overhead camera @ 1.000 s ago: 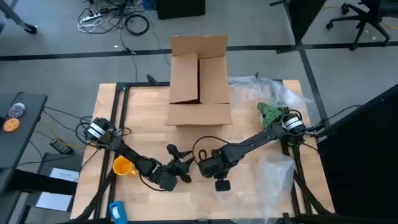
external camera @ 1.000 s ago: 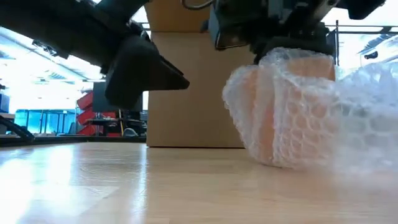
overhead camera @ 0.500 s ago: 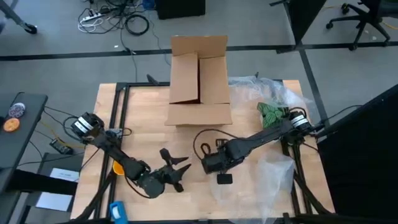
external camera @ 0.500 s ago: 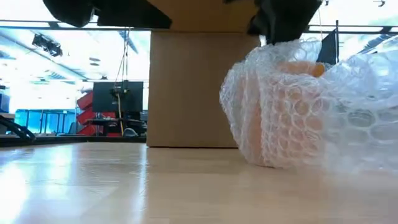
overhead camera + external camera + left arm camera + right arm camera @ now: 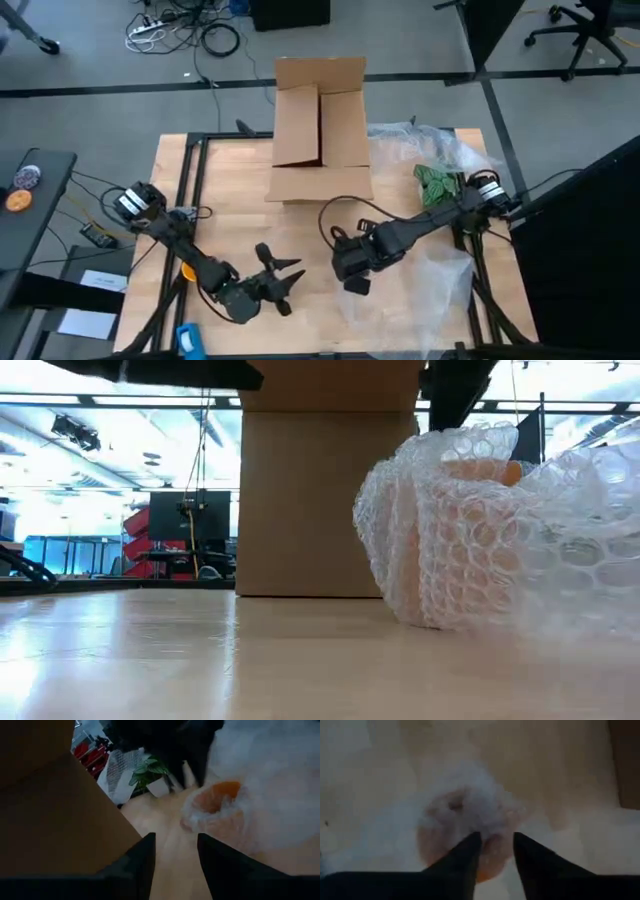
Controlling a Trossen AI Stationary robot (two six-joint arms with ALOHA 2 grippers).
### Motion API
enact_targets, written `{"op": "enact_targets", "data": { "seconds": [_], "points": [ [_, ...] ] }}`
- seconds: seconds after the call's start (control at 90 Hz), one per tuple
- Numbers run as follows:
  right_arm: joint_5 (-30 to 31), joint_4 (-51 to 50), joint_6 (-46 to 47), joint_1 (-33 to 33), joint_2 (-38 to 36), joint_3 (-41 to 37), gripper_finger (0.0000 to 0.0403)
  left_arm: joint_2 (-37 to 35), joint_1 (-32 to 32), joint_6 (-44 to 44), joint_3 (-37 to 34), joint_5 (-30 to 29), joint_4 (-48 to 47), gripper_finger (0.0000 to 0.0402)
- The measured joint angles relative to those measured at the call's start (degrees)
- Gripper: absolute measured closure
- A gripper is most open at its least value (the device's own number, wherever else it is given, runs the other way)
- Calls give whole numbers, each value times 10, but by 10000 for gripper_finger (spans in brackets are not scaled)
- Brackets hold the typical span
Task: Wrap mug
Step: Wrap the orange cup with the bubble wrap
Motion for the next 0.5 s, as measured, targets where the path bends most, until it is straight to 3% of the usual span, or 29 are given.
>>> {"op": "enact_targets", "data": {
  "seconds": [0.244, 0.5],
  "points": [
    [-38, 70, -75, -25, 1, -72, 183, 0, -10, -34, 0, 0, -36, 271],
    [-104, 196, -138, -43, 0, -155, 141, 0, 2, -77, 0, 0, -83, 271]
  ]
}}
